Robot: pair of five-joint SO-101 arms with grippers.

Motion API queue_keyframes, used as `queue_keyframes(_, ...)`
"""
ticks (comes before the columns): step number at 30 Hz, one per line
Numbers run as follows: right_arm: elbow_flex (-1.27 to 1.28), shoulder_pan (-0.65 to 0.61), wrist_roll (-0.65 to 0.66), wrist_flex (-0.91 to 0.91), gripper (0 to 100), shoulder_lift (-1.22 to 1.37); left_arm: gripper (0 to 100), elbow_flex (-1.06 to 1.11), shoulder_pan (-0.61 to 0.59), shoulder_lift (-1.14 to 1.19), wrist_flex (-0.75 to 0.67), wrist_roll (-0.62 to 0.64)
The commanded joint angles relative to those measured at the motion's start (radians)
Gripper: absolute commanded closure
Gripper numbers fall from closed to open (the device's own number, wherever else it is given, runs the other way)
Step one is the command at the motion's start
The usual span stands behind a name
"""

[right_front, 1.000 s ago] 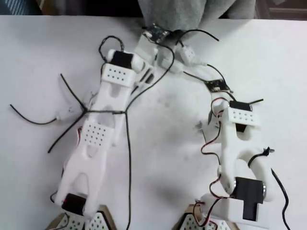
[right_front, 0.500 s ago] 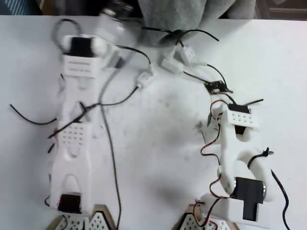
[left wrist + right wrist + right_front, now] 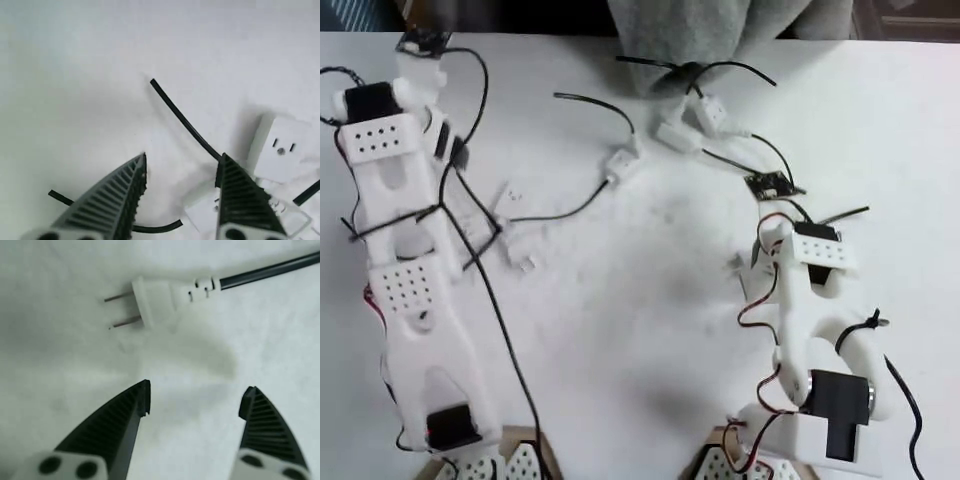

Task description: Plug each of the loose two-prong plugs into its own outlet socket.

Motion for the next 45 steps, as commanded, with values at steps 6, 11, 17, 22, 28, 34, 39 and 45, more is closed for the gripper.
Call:
queue_keyframes(6,-0.003,-0.005,-0.009,-0.013,71.2,-0.002,77,0.203,-0.044,-0.081,0.005,-0.092)
queue_keyframes(11,-0.003,-0.005,-0.009,-0.013,71.2,-0.002,77,0.255,-0.077,-0.081,0.005,-0.121)
queue_keyframes(17,-0.003,-0.005,-0.009,-0.013,71.2,-0.002,77,0.376,-0.093,-0.139,0.005,-0.147)
queue_keyframes(22,-0.003,-0.005,-0.009,-0.013,71.2,-0.002,77,0.542,-0.074,-0.294,0.002,-0.163)
queue_keyframes(28,-0.003,-0.005,-0.009,-0.013,71.2,-0.002,77,0.752,-0.048,-0.397,-0.118,-0.249)
queue_keyframes(34,-0.003,-0.004,-0.009,-0.013,71.2,-0.002,77,0.881,-0.031,-0.4,-0.29,-0.537)
queue_keyframes(39,-0.003,-0.001,-0.006,-0.013,71.2,-0.002,77,0.896,-0.013,-0.395,-0.387,-0.621)
queue_keyframes(45,-0.003,-0.001,-0.006,-0.013,71.2,-0.002,77,0.994,0.031,-0.397,-0.362,-0.77)
